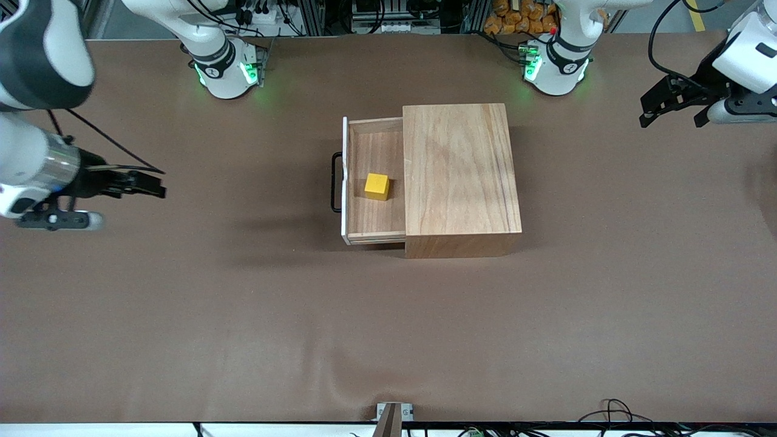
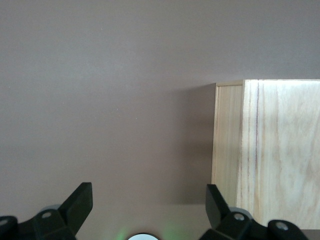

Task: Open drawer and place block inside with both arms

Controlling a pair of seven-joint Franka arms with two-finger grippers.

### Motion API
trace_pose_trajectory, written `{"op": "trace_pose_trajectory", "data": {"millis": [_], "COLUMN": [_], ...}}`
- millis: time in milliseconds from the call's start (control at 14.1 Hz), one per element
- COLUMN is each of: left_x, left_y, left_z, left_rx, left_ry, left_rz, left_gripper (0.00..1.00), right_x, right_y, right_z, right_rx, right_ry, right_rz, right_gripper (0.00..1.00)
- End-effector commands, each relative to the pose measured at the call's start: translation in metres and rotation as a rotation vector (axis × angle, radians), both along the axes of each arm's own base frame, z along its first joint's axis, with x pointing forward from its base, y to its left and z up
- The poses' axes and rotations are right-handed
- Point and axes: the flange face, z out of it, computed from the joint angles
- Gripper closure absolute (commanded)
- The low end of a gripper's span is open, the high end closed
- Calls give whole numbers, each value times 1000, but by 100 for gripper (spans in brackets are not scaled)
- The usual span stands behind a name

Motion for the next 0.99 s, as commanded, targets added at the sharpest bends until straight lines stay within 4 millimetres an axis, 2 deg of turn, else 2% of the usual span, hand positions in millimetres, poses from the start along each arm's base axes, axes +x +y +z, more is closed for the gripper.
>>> {"op": "trace_pose_trajectory", "data": {"millis": [0,141,354,566,919], "left_x": [1,2,2,3,6], "left_y": [-3,-7,-7,-7,-4], "left_z": [2,0,0,1,1], "left_rx": [-18,-17,-16,-19,-19], "left_ry": [2,4,4,-4,-15], "left_rz": [-20,-26,-28,-26,-19], "left_gripper": [0,0,0,0,0], "right_x": [-28,-40,-53,-60,-58], "right_y": [-21,-20,-19,-22,-20], "right_z": [45,71,81,100,99], "right_rx": [4,4,-34,-54,-64], "right_ry": [-53,-93,-66,-63,-61], "right_rz": [9,11,17,28,34], "right_gripper": [0,0,0,0,0]}}
